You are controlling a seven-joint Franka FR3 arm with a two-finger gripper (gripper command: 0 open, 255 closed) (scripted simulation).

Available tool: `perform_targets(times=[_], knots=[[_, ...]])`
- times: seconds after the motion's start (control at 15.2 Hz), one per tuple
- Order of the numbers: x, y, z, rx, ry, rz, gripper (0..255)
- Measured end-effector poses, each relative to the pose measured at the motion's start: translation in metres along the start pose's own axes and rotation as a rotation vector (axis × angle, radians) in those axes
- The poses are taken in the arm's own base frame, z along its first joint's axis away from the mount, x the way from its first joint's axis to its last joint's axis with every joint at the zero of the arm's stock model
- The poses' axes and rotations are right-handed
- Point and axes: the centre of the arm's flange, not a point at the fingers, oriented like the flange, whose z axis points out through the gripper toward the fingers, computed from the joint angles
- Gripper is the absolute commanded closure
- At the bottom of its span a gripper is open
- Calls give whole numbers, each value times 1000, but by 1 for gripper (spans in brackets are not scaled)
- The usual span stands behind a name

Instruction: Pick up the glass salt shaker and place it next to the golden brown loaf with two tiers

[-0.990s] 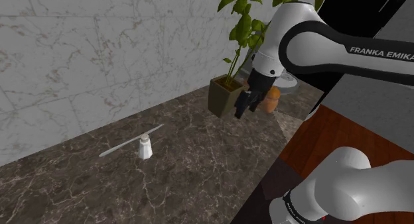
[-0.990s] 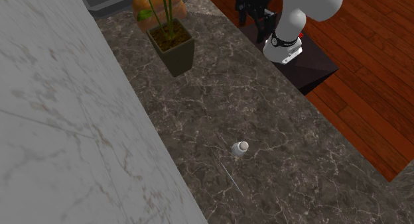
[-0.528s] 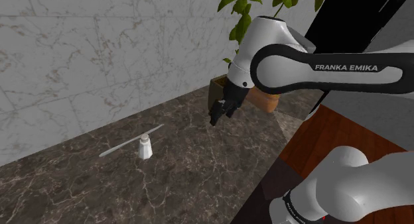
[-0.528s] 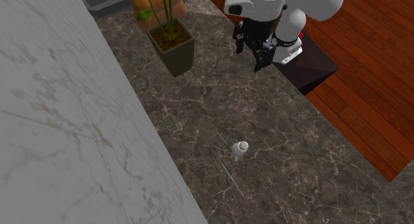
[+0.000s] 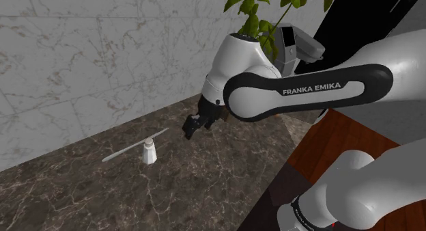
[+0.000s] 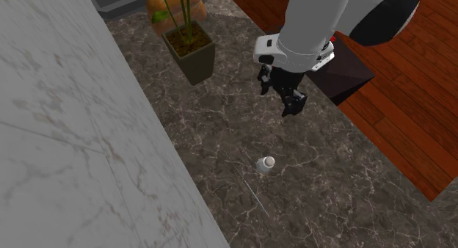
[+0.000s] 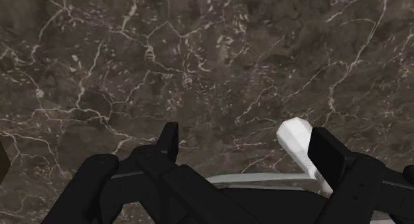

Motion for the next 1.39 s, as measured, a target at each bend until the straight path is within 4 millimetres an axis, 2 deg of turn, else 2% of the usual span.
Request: perform_targets(times=[0.33, 0.73, 1.19, 1.39], knots=[[22, -50, 37, 7, 51, -25, 0], [51, -100, 70, 15, 109, -53, 0], [56, -108, 109, 17, 116, -56, 0], [58, -108, 115, 17, 116, -56, 0]])
